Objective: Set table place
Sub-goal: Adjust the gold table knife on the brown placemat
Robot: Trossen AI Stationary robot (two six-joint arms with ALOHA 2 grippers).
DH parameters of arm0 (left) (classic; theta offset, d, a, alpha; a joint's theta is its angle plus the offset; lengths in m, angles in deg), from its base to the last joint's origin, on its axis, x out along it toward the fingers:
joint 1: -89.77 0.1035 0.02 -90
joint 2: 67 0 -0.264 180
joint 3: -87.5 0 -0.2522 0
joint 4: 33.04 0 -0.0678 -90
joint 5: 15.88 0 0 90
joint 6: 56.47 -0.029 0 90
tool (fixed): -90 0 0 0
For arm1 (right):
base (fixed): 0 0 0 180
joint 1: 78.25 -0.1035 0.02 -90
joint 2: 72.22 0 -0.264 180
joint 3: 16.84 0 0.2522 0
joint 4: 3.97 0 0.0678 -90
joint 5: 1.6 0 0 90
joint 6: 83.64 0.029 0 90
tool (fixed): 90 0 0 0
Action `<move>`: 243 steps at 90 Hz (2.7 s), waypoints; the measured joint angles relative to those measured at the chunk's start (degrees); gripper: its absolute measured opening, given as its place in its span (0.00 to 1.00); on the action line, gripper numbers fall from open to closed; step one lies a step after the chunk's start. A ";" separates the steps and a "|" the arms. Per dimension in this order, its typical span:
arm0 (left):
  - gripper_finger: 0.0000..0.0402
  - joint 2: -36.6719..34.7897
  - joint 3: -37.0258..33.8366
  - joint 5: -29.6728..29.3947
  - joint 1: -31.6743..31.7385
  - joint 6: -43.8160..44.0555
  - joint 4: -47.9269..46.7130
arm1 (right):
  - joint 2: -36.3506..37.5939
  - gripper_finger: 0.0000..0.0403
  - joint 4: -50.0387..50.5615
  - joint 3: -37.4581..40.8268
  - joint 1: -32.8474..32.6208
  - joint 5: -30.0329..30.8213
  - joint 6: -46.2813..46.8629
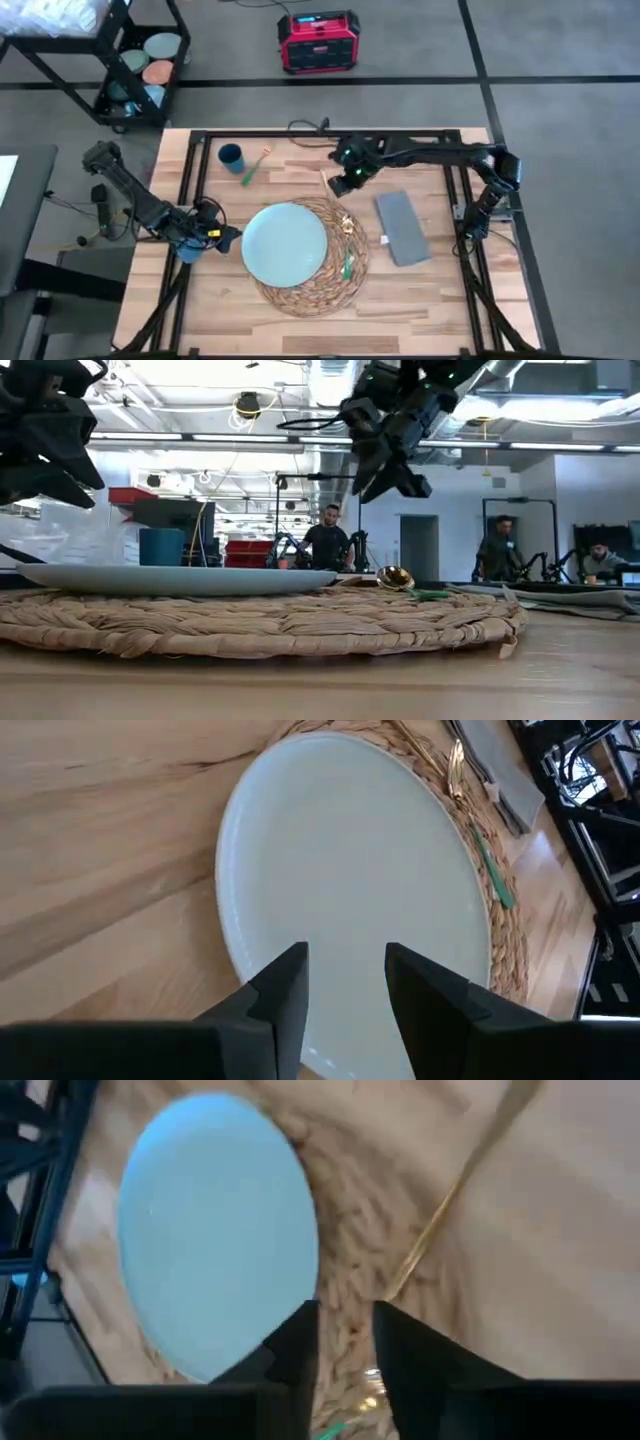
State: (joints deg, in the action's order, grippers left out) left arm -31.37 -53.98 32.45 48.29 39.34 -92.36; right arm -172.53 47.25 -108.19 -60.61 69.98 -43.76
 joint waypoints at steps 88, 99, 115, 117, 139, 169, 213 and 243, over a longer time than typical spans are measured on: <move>0.30 0.10 0.00 0.07 0.00 -1.70 -0.02 | -12.53 0.29 -2.31 -1.52 -4.01 -2.69 6.19; 0.30 0.10 0.00 0.07 0.00 -1.72 -0.02 | -12.55 0.29 -2.26 -1.47 -3.66 -2.43 6.19; 0.30 0.10 0.00 0.07 0.00 -1.73 -0.01 | -12.53 0.29 -1.20 -1.47 -3.20 -2.38 5.75; 0.30 0.10 0.00 0.05 0.00 -1.74 -0.02 | -12.51 0.29 -1.33 -1.47 -3.20 -2.36 5.75; 0.30 0.10 0.00 0.07 0.00 -1.78 -0.04 | -12.51 0.29 -1.29 -1.47 -3.21 -0.13 5.25; 0.30 0.10 0.00 -0.13 0.00 -2.69 -0.07 | -14.60 0.29 -1.75 -1.50 -3.36 -0.06 5.33; 0.30 0.10 0.00 -0.91 0.02 -3.52 -0.45 | -15.32 0.08 -0.58 -1.52 -2.49 -2.49 6.77; 0.30 0.10 0.00 -1.09 0.01 -3.54 -0.50 | -15.32 0.00 0.25 -4.51 -2.53 -2.40 4.89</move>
State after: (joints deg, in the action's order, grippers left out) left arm -31.27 -53.98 31.35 48.30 35.80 -92.86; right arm -187.85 47.50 -112.70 -63.14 67.58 -38.87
